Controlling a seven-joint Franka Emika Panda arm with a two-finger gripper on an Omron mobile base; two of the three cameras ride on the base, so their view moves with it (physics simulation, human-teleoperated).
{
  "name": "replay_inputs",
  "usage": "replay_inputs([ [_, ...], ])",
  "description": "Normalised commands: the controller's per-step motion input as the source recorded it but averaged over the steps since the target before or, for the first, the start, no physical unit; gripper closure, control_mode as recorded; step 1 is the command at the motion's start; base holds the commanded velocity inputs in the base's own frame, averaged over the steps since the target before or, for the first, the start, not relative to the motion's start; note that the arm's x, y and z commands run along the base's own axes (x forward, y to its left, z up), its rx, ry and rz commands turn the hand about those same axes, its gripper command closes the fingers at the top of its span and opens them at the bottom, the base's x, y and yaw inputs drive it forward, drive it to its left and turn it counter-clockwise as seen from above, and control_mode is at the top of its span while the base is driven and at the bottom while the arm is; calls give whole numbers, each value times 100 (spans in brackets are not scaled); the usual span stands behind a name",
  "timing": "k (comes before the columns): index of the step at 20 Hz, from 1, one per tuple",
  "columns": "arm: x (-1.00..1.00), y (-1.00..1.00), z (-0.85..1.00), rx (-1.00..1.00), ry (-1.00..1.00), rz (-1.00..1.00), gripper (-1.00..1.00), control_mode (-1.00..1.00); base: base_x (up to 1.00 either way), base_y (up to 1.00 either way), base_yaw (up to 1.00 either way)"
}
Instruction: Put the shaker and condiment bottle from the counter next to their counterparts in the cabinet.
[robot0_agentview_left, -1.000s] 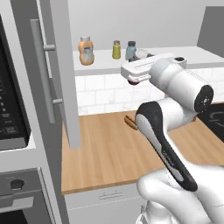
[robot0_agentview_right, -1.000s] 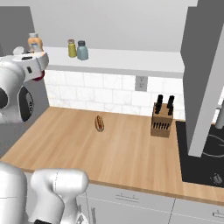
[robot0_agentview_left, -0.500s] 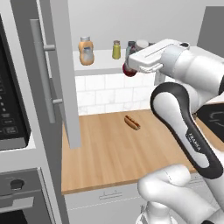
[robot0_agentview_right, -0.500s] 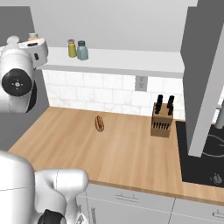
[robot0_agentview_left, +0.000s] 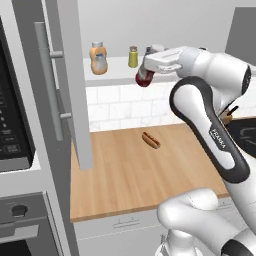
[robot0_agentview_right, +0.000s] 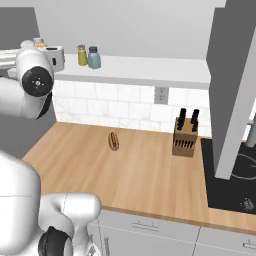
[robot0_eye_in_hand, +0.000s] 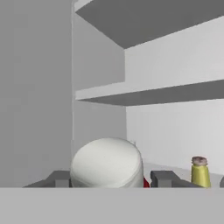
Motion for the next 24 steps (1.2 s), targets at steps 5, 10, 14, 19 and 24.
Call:
replay_inputs([
  [5,63,-4,8,3,30,7,100,-100,0,0,0],
  [10,34,0,28,-6,6,15,100,-100,0,0,0],
  [14,23,7,17,-13,0,22,100,-100,0,0,0],
  [19,0,5,-4,-24,0,6,100,-100,0,0,0],
  [24,0,1,-2,-14,0,5,100,-100,0,0,0],
])
